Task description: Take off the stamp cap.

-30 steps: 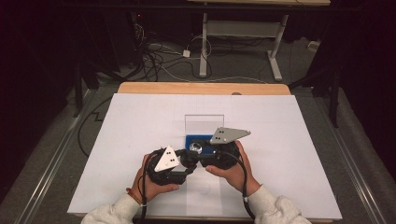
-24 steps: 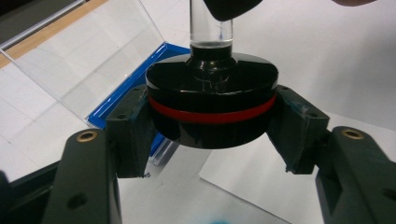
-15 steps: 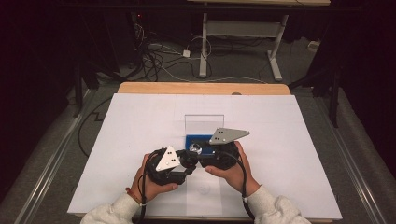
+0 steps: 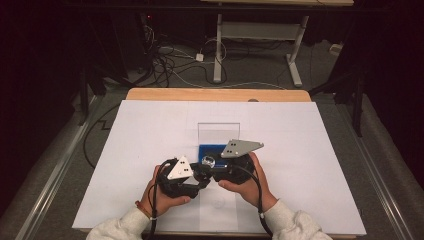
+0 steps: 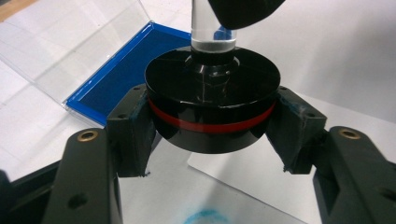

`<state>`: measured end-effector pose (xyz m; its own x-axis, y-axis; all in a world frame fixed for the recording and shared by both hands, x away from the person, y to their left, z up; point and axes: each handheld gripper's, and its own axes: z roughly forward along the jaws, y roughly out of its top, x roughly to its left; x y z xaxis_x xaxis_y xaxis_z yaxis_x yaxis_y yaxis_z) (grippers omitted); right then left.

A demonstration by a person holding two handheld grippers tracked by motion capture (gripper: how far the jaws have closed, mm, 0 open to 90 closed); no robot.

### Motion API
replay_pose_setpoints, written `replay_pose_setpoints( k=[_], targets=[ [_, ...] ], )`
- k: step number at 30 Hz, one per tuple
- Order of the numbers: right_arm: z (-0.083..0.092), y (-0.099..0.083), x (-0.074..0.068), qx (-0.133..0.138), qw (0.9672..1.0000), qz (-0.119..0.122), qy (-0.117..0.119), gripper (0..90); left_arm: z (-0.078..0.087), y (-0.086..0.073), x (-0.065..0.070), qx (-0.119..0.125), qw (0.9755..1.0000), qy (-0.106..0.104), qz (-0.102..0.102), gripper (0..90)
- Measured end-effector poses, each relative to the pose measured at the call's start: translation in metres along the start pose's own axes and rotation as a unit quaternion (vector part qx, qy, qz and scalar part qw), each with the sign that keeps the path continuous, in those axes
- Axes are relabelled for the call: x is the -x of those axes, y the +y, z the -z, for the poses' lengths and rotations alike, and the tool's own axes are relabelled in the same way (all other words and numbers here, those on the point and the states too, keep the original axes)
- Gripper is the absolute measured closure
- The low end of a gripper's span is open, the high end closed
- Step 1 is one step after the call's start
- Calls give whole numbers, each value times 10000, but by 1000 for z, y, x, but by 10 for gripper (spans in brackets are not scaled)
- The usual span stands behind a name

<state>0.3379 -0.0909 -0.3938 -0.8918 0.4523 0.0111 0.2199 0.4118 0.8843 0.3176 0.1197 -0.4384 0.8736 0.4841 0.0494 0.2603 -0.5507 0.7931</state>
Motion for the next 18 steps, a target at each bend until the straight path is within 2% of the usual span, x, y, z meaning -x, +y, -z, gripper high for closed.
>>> replay_pose_setpoints(
  k=[3,6,13,14,17,18],
  targets=[
    [1,0,-3,90,9999,-6,-50,570,1,0,-1,61,9999,-89,71,370],
    [2,0,-5,131,9999,12,-100,571,1,-1,-1,144,9993,-285,214,370],
    [3,-1,-8,117,9998,93,-145,571,0,-2,0,183,9987,-381,287,370],
    [3,-1,-9,122,9998,102,-153,571,0,-2,0,197,9989,-361,234,369],
    [7,-1,-2,215,9997,-89,4,571,5,-2,4,354,9993,-23,-69,368],
    [8,-1,-1,274,9996,-107,32,571,5,-2,4,354,9993,-23,-69,367]
  ],
)
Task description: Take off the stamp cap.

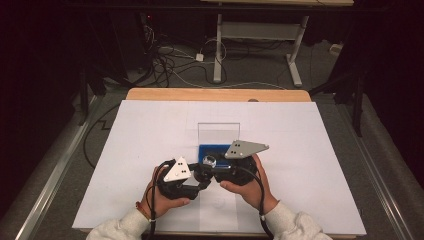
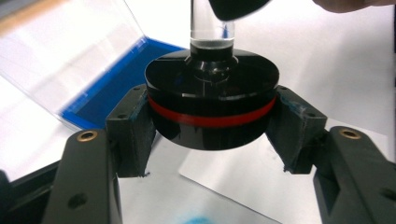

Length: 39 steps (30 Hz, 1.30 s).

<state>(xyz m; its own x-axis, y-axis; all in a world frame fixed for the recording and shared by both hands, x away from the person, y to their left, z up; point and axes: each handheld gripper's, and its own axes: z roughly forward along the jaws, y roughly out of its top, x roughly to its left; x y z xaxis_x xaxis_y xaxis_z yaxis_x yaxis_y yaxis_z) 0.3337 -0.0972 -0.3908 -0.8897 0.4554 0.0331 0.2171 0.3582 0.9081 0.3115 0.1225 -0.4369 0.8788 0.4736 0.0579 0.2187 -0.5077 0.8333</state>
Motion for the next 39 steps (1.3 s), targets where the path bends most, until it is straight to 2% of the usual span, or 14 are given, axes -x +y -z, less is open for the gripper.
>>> replay_pose_setpoints(
  k=[5,15,18,19,20,23,24,25,26,27,29,30,33,39],
  targets=[
    [2,1,1,31,9999,-94,26,571,2,0,1,131,9999,15,-32,367],
    [6,0,8,87,9982,-520,273,570,6,6,5,-64,9992,175,-340,369],
    [9,1,6,54,9982,-518,304,570,8,8,6,-105,9986,199,-486,369],
    [9,1,6,50,9982,-517,288,571,8,8,5,-97,9990,148,-420,370],
    [9,1,5,54,9986,-465,249,571,7,7,4,-82,9992,83,-370,370],
    [7,1,-5,4,10000,16,12,571,3,4,1,-102,9995,-73,-278,370],
    [7,0,-7,38,10000,35,-19,570,3,3,-1,-135,9997,-96,-165,372],
    [10,0,-7,178,9997,132,-53,571,2,-7,-14,-302,9992,47,244,373],
    [16,3,-6,338,9993,124,63,570,2,-7,-14,-302,9992,47,244,372],
    [16,3,-6,338,9993,124,63,570,3,-12,-21,-242,9986,-15,462,372],
    [27,11,-11,347,9979,479,-269,570,8,-14,-23,-202,9989,-15,420,372],
    [32,12,-11,394,9978,477,-257,571,9,-13,-22,-176,9991,21,393,371],
    [37,10,-4,364,9981,376,-321,570,10,-8,-16,-249,9995,170,59,371],
    [48,7,5,305,9976,365,-497,570,14,-10,-17,-262,9993,261,-6,370]
  ],
)
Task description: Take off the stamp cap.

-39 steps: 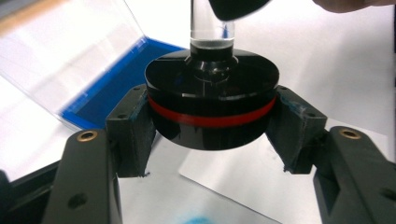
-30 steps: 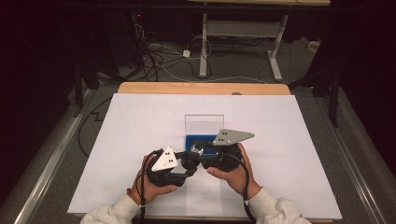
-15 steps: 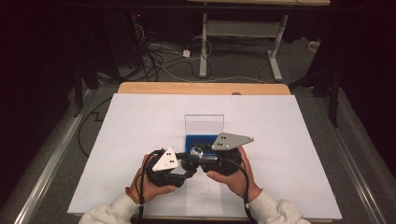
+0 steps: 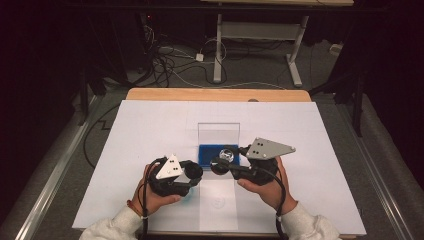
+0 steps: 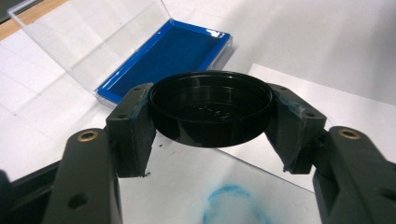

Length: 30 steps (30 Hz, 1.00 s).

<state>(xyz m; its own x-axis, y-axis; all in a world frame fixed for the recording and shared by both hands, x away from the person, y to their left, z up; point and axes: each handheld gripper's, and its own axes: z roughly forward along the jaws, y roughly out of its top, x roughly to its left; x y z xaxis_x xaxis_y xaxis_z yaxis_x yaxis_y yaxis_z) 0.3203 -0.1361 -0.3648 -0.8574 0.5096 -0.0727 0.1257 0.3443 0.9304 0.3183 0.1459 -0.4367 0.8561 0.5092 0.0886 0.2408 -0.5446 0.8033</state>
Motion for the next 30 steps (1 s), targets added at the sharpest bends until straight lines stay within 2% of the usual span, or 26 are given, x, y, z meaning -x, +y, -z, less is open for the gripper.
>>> replay_pose_setpoints(
  k=[6,12,16,20,24,26,30],
  targets=[
    [7,-1,6,-79,9998,30,-172,570,8,-5,-5,10,10000,61,-1,370],
    [13,-2,13,-141,9993,76,-336,570,22,-12,-10,-23,9997,238,-6,369],
    [15,-5,21,-201,9991,-12,-377,570,33,-18,-11,-24,9994,355,-12,369],
    [13,-8,26,-289,9986,-73,-429,570,43,-27,-11,-19,9990,453,36,369],
    [11,-10,30,-375,9982,-15,-468,570,50,-38,-9,-117,9982,579,63,369],
    [9,-10,32,-381,9981,-85,-485,569,55,-44,-8,-161,9977,658,99,369],
    [5,-11,35,-470,9975,-92,-525,570,64,-54,-8,-144,9969,751,158,369]
  ],
)
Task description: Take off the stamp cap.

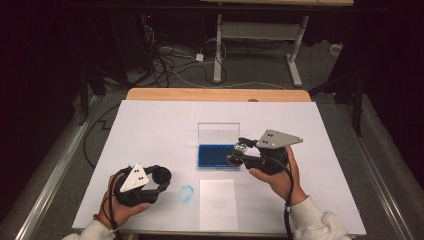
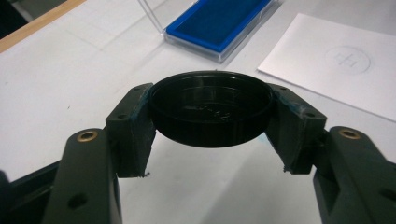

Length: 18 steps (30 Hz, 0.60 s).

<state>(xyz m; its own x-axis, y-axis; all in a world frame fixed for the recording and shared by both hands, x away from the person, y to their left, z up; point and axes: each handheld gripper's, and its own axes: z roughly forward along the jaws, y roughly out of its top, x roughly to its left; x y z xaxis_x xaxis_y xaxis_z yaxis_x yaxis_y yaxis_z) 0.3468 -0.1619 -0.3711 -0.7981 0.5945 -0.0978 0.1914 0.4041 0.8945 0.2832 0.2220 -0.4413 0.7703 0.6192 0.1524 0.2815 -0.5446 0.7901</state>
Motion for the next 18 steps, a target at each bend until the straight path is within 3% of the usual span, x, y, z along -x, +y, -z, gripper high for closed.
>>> replay_pose_setpoints(
  k=[10,18],
  targets=[
    [-19,7,6,-267,9996,48,-20,569,11,-16,-3,-78,9998,90,153,368],
    [-40,17,11,-469,9988,143,-48,569,11,-14,-3,-33,9998,114,163,368]
  ],
)
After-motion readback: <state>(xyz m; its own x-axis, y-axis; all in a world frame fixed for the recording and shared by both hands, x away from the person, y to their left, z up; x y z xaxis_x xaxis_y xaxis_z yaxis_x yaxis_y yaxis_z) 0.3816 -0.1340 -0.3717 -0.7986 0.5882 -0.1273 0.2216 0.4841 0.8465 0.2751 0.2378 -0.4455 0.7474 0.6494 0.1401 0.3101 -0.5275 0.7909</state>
